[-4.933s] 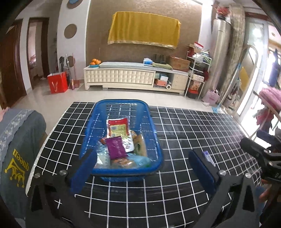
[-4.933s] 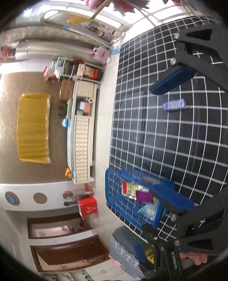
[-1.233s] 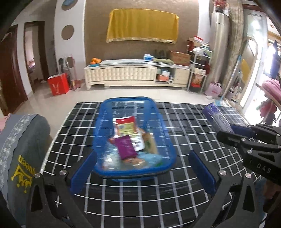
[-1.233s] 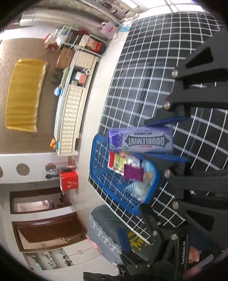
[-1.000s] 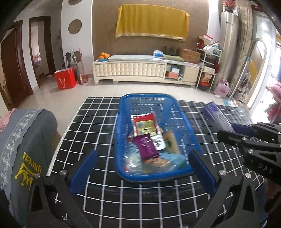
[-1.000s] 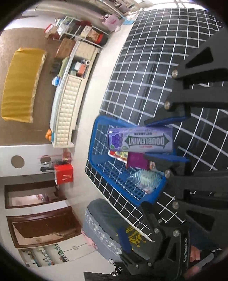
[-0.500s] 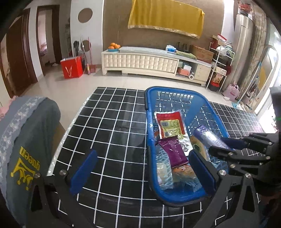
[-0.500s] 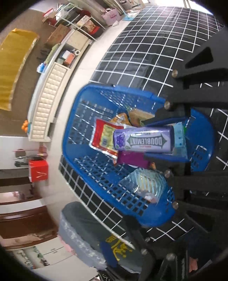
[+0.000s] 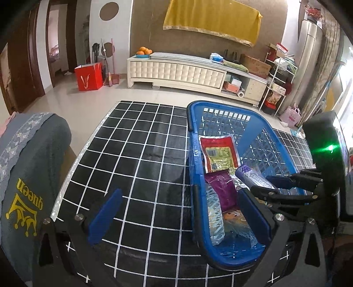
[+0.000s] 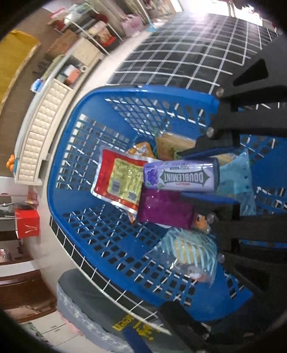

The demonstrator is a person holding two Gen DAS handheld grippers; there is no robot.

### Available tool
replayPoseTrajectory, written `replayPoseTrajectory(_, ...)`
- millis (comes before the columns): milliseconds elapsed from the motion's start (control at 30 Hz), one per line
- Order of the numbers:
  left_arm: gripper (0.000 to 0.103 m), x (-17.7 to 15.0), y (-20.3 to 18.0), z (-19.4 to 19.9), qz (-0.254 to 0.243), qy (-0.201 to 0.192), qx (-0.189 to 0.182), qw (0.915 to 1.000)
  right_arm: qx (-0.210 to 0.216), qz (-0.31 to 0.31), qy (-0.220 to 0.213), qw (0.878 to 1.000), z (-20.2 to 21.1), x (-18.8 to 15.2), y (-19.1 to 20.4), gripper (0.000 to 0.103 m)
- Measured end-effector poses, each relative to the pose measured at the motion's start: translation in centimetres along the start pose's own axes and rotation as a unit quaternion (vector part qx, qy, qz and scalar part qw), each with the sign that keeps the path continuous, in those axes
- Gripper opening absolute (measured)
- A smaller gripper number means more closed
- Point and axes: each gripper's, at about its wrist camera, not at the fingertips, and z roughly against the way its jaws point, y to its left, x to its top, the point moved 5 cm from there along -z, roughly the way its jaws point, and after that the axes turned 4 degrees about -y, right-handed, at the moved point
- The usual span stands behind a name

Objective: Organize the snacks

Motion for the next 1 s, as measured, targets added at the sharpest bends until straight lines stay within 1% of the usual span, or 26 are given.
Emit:
replayPoseTrajectory(167, 0.103, 0.0, 0.1, 0.0, -0.003, 0.001, 0.001, 1.0, 0.003, -0.015, -0.002, 1.0, 0.2, 0.2, -0.1, 0.035)
replayPoseTrajectory(233, 0.103, -0.1, 0.3, 0.1, -0.001, 0.0, 0.004, 1.0, 0.0, -0.024, -0.013, 1.0, 0.6, 0.2, -0.4, 0.036)
replayPoseTrajectory(267, 0.103, -0.2, 0.3, 0.1, 0.0, 0.002, 0.004, 1.0, -0.006, -0.025, -0.015, 1.0, 0.7, 0.3, -0.7, 0.041)
replayPoseTrajectory(300, 0.103, -0.2, 0.3, 0.2, 0.002, 0.003, 0.002, 1.0, -0.007, -0.025, -0.019, 0.999, 0.9, 0.2, -0.7, 0.049)
replayPoseTrajectory(367, 0.103, -0.3, 0.2, 0.4, 0.005, 0.003, 0.001, 1.0, -0.003, -0.028, -0.028, 0.999, 1.6, 0.2, -0.9, 0.06)
replayPoseTrajectory(600, 0.103, -0.4, -0.8, 2.6, 0.004, -0.014, -0.008, 0.9999, 0.004, -0.036, -0.069, 0.997, 5.6, -1.0, -1.6, 0.068)
replayPoseTrajectory(733, 0.103, -0.5, -2.4, 4.9, -0.014, -0.034, -0.011, 0.9993, -0.011, -0.036, -0.099, 0.994, 8.5, -2.5, -2.5, 0.071)
replayPoseTrajectory(833, 0.103, -0.6, -3.9, 6.9, -0.027, -0.049, -0.016, 0.9983, -0.014, -0.049, -0.124, 0.991, 11.4, -3.8, -3.2, 0.075)
replayPoseTrajectory(933, 0.103, -0.8, -5.9, 9.3, -0.042, -0.064, -0.029, 0.9966, -0.018, -0.06, -0.151, 0.987, 14.4, -5.3, -4.0, 0.085)
replayPoseTrajectory(1000, 0.103, -1.1, -7.4, 11.1, -0.056, -0.077, -0.038, 0.9947, -0.025, -0.067, -0.172, 0.982, 16.4, -6.3, -4.7, 0.096)
